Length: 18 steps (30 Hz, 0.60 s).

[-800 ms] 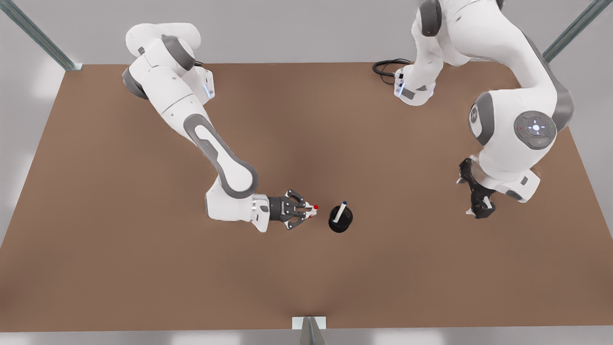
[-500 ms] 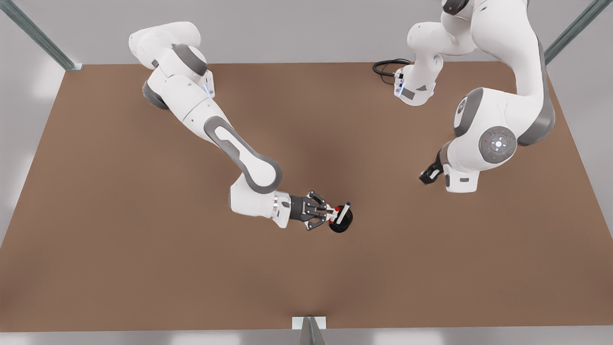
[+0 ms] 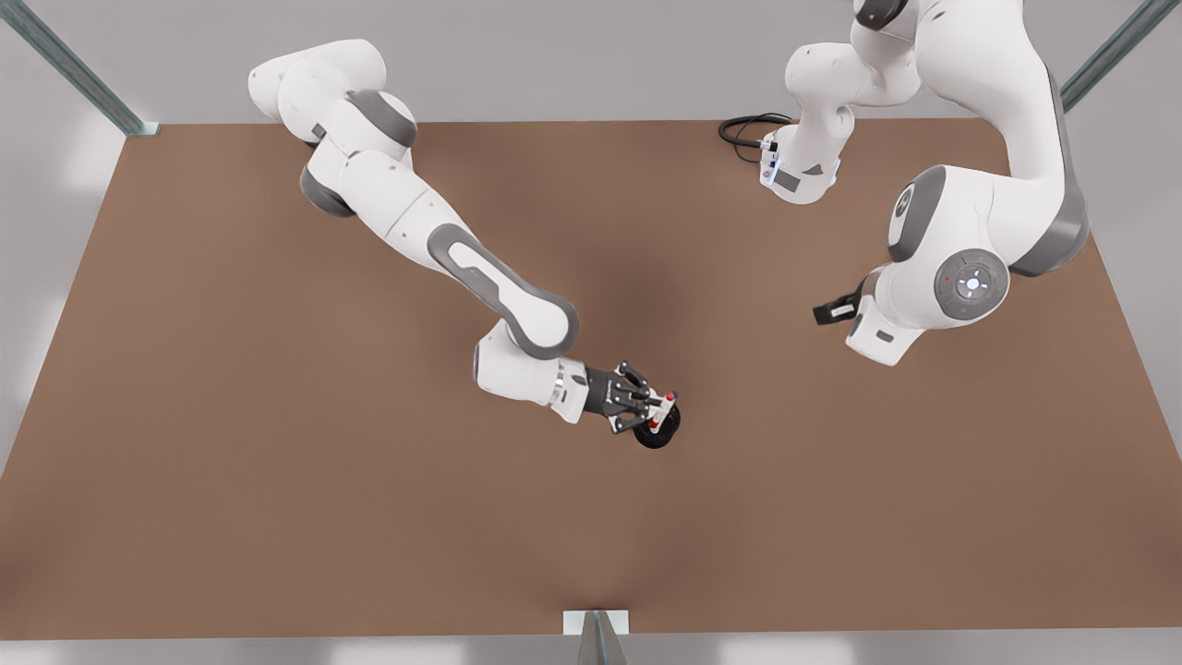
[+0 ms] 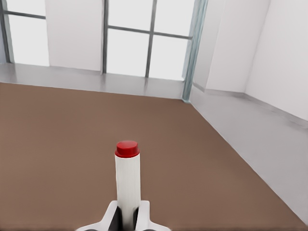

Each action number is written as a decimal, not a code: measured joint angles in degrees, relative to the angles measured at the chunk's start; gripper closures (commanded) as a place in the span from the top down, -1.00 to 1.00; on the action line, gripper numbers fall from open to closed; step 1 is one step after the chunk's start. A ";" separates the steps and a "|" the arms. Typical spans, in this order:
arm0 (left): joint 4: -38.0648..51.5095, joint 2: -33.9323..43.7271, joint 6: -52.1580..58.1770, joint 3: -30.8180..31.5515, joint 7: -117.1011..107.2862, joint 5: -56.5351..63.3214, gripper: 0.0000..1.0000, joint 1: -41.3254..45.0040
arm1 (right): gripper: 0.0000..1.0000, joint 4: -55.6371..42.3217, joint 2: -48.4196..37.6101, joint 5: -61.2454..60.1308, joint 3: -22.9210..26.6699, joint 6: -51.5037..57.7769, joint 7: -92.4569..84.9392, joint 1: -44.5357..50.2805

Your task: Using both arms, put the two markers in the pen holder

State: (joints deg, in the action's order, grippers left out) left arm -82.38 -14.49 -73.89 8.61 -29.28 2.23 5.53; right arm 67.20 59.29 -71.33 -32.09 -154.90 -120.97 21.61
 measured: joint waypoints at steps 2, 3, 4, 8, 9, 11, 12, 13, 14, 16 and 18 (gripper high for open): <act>0.00 0.01 0.19 -0.01 2.18 0.01 1.00 -0.04 | -0.46 -0.02 0.22 -0.02 -0.08 -0.46 -0.30 0.43; 0.00 0.01 0.26 -0.01 3.18 0.01 1.00 -0.05 | -0.46 -0.07 0.39 -0.02 -0.12 -0.67 -0.44 0.62; 0.00 0.01 0.32 -0.01 4.13 0.02 1.00 -0.06 | -0.46 -0.14 0.53 -0.02 -0.13 -0.87 -0.57 0.74; 0.00 -0.02 0.47 -0.01 7.42 0.03 1.00 -0.05 | -0.46 -0.40 1.05 -0.03 -0.14 -1.41 -1.02 1.09; 0.00 -0.13 0.52 0.00 8.14 -0.02 1.00 -0.32 | -0.45 -0.39 1.07 -0.04 -0.15 -1.50 -1.12 1.12; 0.30 -0.18 0.62 0.05 9.49 -0.11 1.00 -1.57 | 1.00 -0.38 1.10 -0.10 -0.17 -1.68 -1.33 1.18; 0.91 -0.18 0.72 0.10 10.11 -0.12 1.00 -1.70 | 1.00 -0.39 1.10 -0.15 -0.32 -1.81 -1.46 1.21; 1.41 -0.17 0.82 0.13 10.70 -0.13 1.00 -1.68 | 1.00 -0.36 1.10 -0.22 -0.45 -1.93 -1.61 1.23; 1.68 -0.17 0.90 0.18 11.25 -0.13 1.00 -1.55 | 1.00 -0.30 1.10 -0.31 -0.51 -2.06 -1.79 1.21; 2.12 -0.16 1.02 0.23 12.25 -0.11 1.00 -1.31 | 1.00 -0.22 1.00 -0.52 -0.52 -2.29 -2.19 1.03; 2.28 -0.16 1.11 0.35 13.14 -0.08 1.00 -1.24 | 1.00 -0.26 0.35 -0.65 -0.53 -2.43 -2.56 -0.32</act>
State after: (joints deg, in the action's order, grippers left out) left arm -80.10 -14.65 -72.78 8.96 -16.14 2.15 4.29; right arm 66.94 59.63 -71.97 -32.62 -157.33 -123.53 21.29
